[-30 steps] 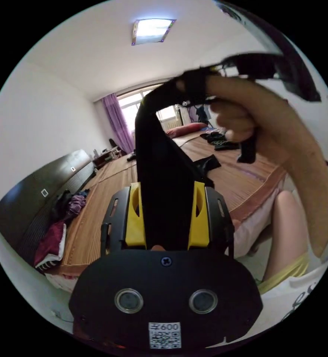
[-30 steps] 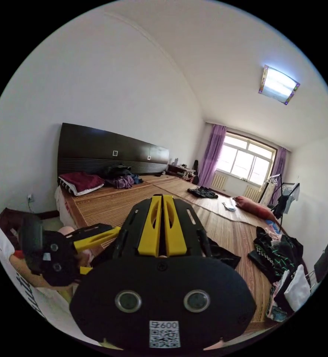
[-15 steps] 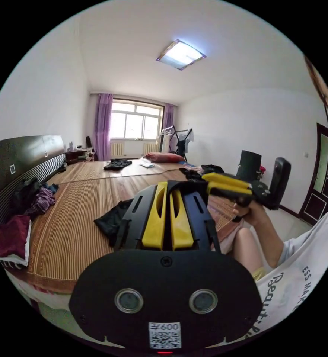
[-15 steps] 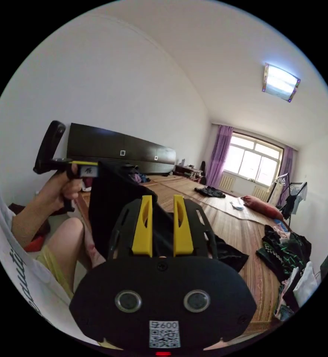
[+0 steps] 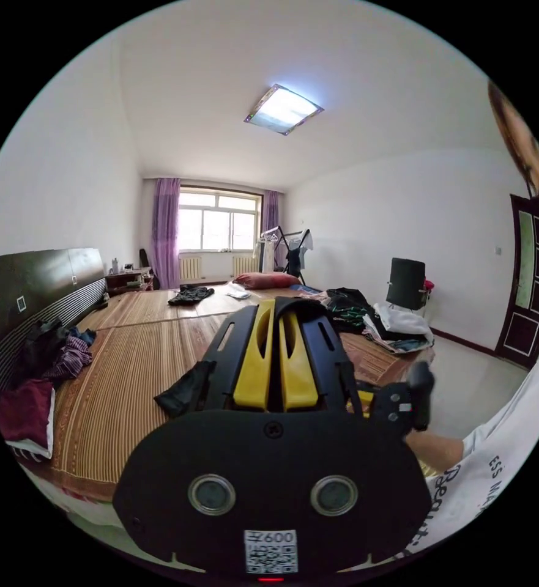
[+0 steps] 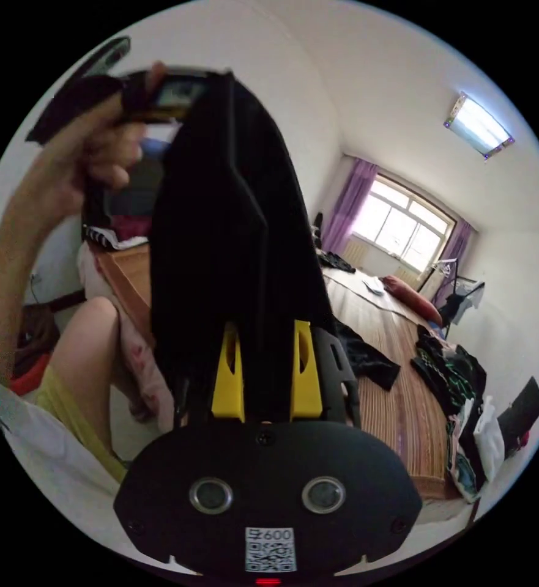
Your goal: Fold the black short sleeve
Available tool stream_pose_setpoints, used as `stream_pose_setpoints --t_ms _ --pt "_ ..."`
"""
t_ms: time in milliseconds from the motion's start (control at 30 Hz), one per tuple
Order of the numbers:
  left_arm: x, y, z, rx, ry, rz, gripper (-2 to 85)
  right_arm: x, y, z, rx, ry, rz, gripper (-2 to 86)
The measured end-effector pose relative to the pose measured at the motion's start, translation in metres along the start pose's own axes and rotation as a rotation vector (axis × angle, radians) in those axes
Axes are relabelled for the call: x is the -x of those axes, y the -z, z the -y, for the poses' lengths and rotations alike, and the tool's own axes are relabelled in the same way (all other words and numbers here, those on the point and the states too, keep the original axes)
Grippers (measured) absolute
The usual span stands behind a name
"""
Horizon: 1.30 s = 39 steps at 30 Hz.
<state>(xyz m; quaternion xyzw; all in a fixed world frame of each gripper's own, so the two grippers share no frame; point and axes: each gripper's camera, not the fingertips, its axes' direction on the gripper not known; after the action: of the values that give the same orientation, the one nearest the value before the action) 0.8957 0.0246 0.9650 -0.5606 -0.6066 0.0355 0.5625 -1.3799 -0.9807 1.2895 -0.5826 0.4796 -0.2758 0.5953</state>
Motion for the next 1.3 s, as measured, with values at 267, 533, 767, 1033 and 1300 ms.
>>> stream_pose_setpoints --t_ms 267,533,767,1033,1300 --pt "0.076 0.073 0.069 -0.023 0.072 0.121 0.1 -0.113 0.020 -0.025 0.023 -0.150 -0.242 0.9" --pt "0.120 0.062 0.144 0.066 0.061 -0.102 0.1 -0.283 0.192 -0.041 -0.296 -0.419 -0.022 -0.8" --pt "0.096 -0.016 0.190 0.360 -0.099 -1.064 0.4 -0.397 0.225 -0.163 -0.182 -0.644 0.114 -0.8" --pt "0.198 -0.071 0.210 0.376 0.366 -1.105 1.3 -0.446 0.226 -0.278 0.114 -0.754 0.305 -0.6" --pt "0.209 -0.053 0.322 0.400 0.305 -0.407 0.3 -0.484 0.313 -0.318 -0.248 -0.901 0.004 -0.8"
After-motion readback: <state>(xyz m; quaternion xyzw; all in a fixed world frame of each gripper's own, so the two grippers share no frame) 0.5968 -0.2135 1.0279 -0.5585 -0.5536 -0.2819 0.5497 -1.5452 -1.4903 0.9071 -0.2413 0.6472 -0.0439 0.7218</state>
